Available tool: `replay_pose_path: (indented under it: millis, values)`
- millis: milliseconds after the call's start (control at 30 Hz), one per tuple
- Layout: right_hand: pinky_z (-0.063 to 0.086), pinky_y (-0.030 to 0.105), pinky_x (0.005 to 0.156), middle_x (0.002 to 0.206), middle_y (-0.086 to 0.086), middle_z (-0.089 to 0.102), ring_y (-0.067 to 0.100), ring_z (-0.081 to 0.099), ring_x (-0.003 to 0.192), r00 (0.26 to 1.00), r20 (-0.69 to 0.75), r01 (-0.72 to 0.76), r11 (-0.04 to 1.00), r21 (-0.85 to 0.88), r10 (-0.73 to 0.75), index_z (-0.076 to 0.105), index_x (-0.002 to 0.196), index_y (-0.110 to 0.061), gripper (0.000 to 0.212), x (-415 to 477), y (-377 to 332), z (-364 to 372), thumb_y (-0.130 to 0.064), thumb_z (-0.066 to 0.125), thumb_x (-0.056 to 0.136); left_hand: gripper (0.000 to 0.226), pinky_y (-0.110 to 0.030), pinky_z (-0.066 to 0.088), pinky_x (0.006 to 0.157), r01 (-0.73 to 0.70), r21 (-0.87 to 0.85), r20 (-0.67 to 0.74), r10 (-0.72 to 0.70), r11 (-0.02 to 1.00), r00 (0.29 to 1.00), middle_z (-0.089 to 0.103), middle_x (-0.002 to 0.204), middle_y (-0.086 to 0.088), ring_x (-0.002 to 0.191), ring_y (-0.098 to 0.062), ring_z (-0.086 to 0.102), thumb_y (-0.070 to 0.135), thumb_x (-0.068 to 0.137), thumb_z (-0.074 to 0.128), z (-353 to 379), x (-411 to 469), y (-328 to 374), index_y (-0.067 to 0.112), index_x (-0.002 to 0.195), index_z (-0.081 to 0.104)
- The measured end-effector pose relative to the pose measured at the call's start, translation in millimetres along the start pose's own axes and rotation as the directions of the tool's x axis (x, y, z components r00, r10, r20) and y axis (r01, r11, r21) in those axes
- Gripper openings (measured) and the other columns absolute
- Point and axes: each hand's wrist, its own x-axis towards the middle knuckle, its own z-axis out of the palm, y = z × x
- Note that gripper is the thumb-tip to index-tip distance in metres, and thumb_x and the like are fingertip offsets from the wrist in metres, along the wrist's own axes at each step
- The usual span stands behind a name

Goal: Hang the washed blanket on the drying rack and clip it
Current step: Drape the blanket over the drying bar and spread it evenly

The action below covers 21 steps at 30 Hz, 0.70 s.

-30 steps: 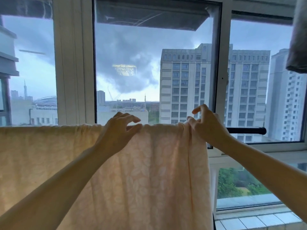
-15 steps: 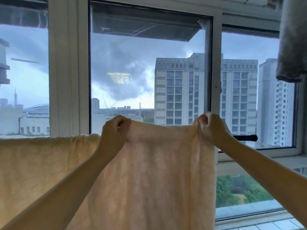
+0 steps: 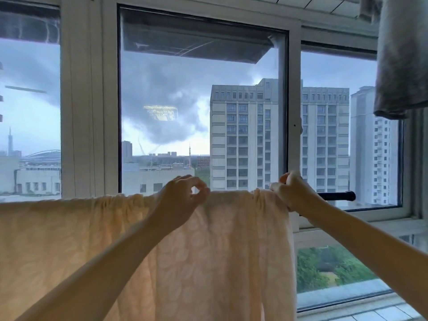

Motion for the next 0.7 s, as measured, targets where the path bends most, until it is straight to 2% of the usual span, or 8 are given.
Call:
replay_pose_path:
  millis: [100, 200, 267, 333, 400, 500, 600, 700]
  values:
    - [0.039, 0.024, 0.052, 0.075, 0.004, 0.044, 0.014, 0.045, 0.065, 0.998, 0.008, -0.058, 0.998, -0.035, 0.058, 0.041, 0.112, -0.006, 0.024, 2.2, -4.1, -2.1, -0.02, 0.052, 0.096, 0.03, -0.035, 0.053, 0.085, 0.0, 0.019, 0.131, -0.002, 1.0, 0.991, 0.069, 0.107, 0.01, 0.086, -0.003, 0.062, 0.048, 0.091, 0.055, 9.9, 9.2, 8.6, 0.026, 0.105, 0.069]
    - [0.043, 0.026, 0.051, 0.072, 0.005, 0.047, 0.016, 0.048, 0.061, 0.991, -0.019, -0.135, 0.99, 0.028, 0.136, 0.05, 0.091, -0.009, 0.014, 7.1, -4.6, -8.6, -0.021, 0.053, 0.096, 0.024, -0.025, 0.051, 0.081, 0.019, -0.041, 0.152, -0.012, 0.999, 0.988, 0.071, 0.096, 0.012, 0.083, 0.001, 0.062, 0.043, 0.087, 0.064, 13.8, 13.6, 13.0, 0.025, 0.099, 0.074]
    - [0.047, 0.028, 0.057, 0.083, 0.009, 0.055, 0.019, 0.054, 0.071, 0.98, 0.006, -0.197, 0.974, 0.116, 0.197, 0.055, 0.091, -0.008, 0.011, 8.0, -2.6, -12.8, -0.018, 0.053, 0.096, 0.018, -0.008, 0.043, 0.07, 0.034, -0.079, 0.109, -0.025, 0.996, 0.994, 0.068, 0.08, 0.018, 0.073, 0.01, 0.058, 0.039, 0.085, 0.068, 11.6, 13.3, 13.0, 0.025, 0.092, 0.077]
    - [0.049, 0.028, 0.061, 0.098, 0.01, 0.06, 0.021, 0.059, 0.085, 0.978, 0.041, -0.21, 0.961, 0.179, 0.206, 0.056, 0.101, -0.011, 0.007, 8.1, 0.3, -14.6, -0.014, 0.054, 0.095, 0.01, 0.0, 0.037, 0.062, 0.04, -0.094, 0.076, -0.033, 0.995, 0.997, 0.063, 0.071, 0.021, 0.066, 0.012, 0.057, 0.031, 0.086, 0.069, 8.9, 13.3, 10.5, 0.025, 0.084, 0.076]
    - [0.05, 0.028, 0.064, 0.103, 0.01, 0.06, 0.019, 0.059, 0.089, 0.985, 0.041, -0.174, 0.968, 0.18, 0.169, 0.057, 0.103, -0.013, 0.009, 10.2, 0.9, -16.4, -0.01, 0.053, 0.096, 0.009, -0.001, 0.036, 0.061, 0.037, -0.096, 0.049, -0.033, 0.995, 0.998, 0.063, 0.071, 0.017, 0.068, 0.009, 0.057, 0.022, 0.089, 0.067, 6.6, 13.1, 8.0, 0.024, 0.081, 0.071]
    - [0.054, 0.034, 0.079, 0.101, 0.007, 0.061, 0.02, 0.059, 0.093, 0.991, -0.071, -0.101, 0.979, 0.18, 0.115, 0.061, 0.088, -0.021, 0.021, 16.1, -2.6, -23.8, -0.007, 0.048, 0.096, 0.013, -0.005, 0.038, 0.061, 0.098, -0.196, -0.104, -0.12, 0.976, 0.987, 0.062, 0.074, 0.004, 0.07, -0.003, 0.055, 0.012, 0.093, 0.057, 1.6, 8.6, 2.0, 0.013, 0.081, 0.063]
    - [0.05, 0.036, 0.08, 0.096, 0.005, 0.062, 0.024, 0.058, 0.097, 0.969, -0.222, -0.061, 0.975, 0.212, 0.109, 0.065, 0.089, -0.021, 0.027, 16.3, -4.1, -36.4, -0.005, 0.043, 0.094, 0.016, -0.011, 0.037, 0.06, 0.145, -0.376, -0.33, -0.278, 0.915, 0.902, 0.056, 0.074, 0.0, 0.067, -0.005, 0.049, 0.007, 0.096, 0.046, -9.3, -6.4, -11.0, 0.005, 0.083, 0.056]
    - [0.05, 0.037, 0.082, 0.099, 0.007, 0.062, 0.02, 0.057, 0.089, 0.985, -0.121, -0.103, 0.986, 0.128, 0.119, 0.064, 0.103, -0.016, 0.018, 6.5, 2.8, -38.3, -0.011, 0.049, 0.094, 0.019, -0.015, 0.036, 0.056, 0.112, -0.283, -0.345, -0.21, 0.953, 0.915, 0.053, 0.067, -0.003, 0.061, -0.008, 0.046, 0.003, 0.091, 0.048, -17.4, -22.6, -17.7, 0.007, 0.074, 0.052]
